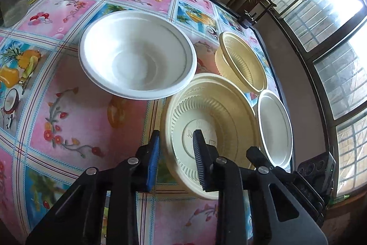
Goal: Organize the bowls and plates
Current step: 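Reach the right gripper to the beige ribbed plate and grasp its rim, then lift the beige plate and set it onto the red stack in the left gripper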
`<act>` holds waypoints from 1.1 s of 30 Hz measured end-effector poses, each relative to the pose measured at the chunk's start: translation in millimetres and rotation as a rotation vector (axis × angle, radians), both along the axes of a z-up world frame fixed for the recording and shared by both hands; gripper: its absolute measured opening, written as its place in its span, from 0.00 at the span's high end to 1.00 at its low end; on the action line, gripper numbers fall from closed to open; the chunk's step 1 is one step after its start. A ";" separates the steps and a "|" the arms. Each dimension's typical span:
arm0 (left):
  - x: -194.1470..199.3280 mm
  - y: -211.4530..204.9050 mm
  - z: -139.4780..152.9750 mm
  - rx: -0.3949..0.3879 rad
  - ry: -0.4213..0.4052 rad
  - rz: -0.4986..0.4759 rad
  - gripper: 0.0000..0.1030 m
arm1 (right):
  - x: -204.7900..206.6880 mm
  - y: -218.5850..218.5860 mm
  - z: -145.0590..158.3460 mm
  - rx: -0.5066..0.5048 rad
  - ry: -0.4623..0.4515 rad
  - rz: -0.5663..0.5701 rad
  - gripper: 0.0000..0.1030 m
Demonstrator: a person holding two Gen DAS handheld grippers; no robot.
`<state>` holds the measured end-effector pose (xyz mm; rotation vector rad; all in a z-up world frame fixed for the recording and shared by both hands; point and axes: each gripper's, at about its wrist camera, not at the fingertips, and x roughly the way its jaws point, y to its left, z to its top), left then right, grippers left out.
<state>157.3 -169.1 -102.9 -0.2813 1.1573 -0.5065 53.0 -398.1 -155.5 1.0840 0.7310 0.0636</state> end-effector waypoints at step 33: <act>-58.3 106.8 11.9 -0.013 -0.071 0.099 0.92 | -11.4 72.9 28.5 -0.140 -0.143 0.214 0.91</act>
